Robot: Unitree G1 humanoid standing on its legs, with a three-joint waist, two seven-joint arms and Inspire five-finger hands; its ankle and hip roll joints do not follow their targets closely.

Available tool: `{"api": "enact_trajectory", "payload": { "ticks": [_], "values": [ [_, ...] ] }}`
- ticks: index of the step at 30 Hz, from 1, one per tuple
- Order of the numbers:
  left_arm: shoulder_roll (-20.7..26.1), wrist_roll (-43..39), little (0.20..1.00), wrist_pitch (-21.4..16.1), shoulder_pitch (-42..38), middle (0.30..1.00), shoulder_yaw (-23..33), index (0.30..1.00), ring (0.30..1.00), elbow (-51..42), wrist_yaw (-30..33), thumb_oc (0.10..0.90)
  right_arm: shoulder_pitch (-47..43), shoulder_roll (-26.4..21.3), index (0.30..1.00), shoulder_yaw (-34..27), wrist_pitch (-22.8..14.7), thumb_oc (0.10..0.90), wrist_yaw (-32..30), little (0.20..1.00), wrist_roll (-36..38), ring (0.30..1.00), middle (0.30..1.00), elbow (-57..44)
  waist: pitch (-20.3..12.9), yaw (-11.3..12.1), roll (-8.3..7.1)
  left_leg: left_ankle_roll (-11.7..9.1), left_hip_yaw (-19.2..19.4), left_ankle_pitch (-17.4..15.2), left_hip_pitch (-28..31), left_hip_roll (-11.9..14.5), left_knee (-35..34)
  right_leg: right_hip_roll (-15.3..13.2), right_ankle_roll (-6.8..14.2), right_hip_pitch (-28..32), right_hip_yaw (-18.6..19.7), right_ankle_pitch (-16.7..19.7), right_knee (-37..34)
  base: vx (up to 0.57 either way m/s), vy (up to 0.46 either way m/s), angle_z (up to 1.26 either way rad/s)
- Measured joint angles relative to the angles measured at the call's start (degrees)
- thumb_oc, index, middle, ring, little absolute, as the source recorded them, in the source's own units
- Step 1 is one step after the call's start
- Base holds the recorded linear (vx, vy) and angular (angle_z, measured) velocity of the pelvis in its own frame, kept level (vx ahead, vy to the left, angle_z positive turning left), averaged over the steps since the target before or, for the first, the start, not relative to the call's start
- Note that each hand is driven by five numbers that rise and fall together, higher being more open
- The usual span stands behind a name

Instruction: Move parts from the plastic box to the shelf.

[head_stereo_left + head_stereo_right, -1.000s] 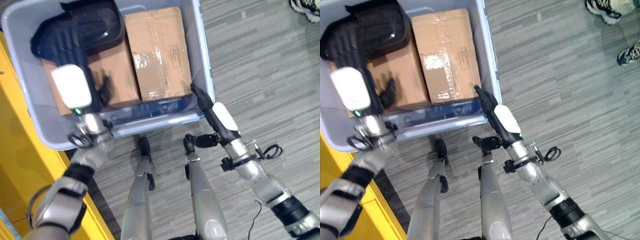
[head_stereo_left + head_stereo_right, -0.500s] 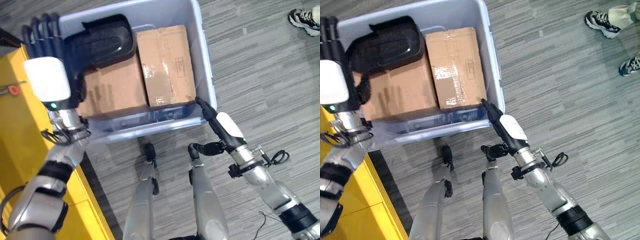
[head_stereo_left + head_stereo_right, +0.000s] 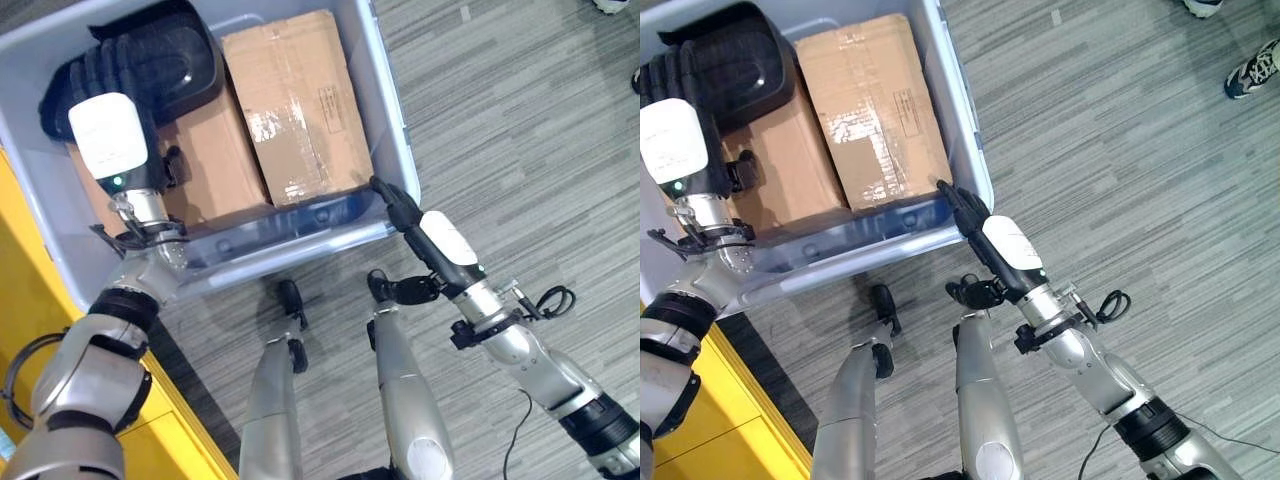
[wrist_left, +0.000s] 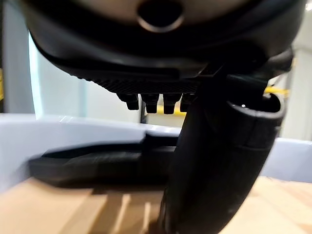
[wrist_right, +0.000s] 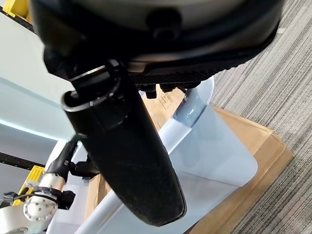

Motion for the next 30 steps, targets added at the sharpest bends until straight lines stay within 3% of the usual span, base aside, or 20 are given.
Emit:
{"api": "enact_trajectory", "payload": {
  "ticks": [2,5,10,16,19,25,30],
  "values": [
    [-0.2,-0.3,1.0,-1.6,1.6,1.0,1.8,1.0,1.0,-0.3,0.1,0.9,0.3,0.4,1.0,-0.4,-0.1,0.9,-0.2,1.0,0.0,1.0,1.0,0.1,0.0,0.5,-0.16,0.3,0.0,-0.2,-0.1,0.0,0.3,-0.1,0.1,0.0,0.3,0.1,-0.1,0.05,-0.045,-0.1],
    [-2.5,-0.3,1.0,-3.4,7.7,1.0,9.5,1.0,1.0,-5.2,2.4,0.9,2.5,2.3,1.0,-1.4,-0.5,0.9,-0.1,1.0,0.0,1.0,1.0,-0.4,0.0,0.6,-0.32,0.4,0.0,-0.4,0.2,0.1,0.5,0.0,0.5,0.5,0.3,0.3,-1.0,0.01,-0.015,-0.03],
    [-3.3,0.1,1.0,-3.5,14.2,1.0,10.4,1.0,1.0,-6.1,2.6,0.9,2.6,2.0,1.0,-1.4,-0.6,0.9,-0.5,1.0,0.0,1.0,1.0,1.9,-0.2,2.0,-0.62,0.5,-0.6,-0.3,1.1,0.2,0.3,0.0,0.5,2.0,-0.7,0.3,-1.4,0.0,0.005,0.06],
    [-1.3,0.0,1.0,-3.3,6.4,1.0,8.5,1.0,1.0,0.1,2.3,0.9,0.8,-0.1,1.0,-1.2,0.4,0.9,0.3,1.0,0.0,1.0,1.0,1.5,-0.2,2.1,-0.67,-0.1,-0.9,0.1,0.5,0.0,-1.1,-0.1,-0.4,0.9,-1.1,0.4,-1.5,0.01,0.051,0.03],
    [1.3,0.0,1.0,-3.0,-0.4,1.0,5.6,1.0,1.0,2.9,2.1,0.9,-0.1,-0.4,1.0,-1.2,0.3,0.9,0.1,1.0,0.0,1.0,1.0,-0.2,-0.2,1.1,-0.68,-0.3,-0.9,1.1,-2.0,0.1,-1.1,0.0,-0.3,-1.5,-1.1,1.1,-1.6,-0.01,0.011,-0.01],
    [1.7,0.6,1.0,-1.6,-2.0,1.0,2.9,1.0,1.0,2.8,2.2,0.9,-0.5,-0.7,1.0,-0.2,0.6,0.9,-0.1,1.0,0.0,1.0,1.0,-0.6,-0.2,0.5,-0.74,0.3,-0.7,1.1,-2.3,0.4,-0.4,0.2,0.2,-1.6,-1.2,1.5,-1.3,0.0,0.013,-0.01],
    [2.3,2.8,1.0,1.0,-5.3,1.0,-0.4,1.0,1.0,4.1,4.7,0.9,-2.2,-0.8,1.0,0.3,0.3,0.9,-0.9,1.0,0.1,1.0,1.0,-0.2,-0.2,0.5,-1.08,0.0,-0.9,0.6,-4.5,0.6,0.8,0.4,-0.6,-3.8,-1.4,1.1,-0.2,0.0,0.021,0.02]
  ]
}}
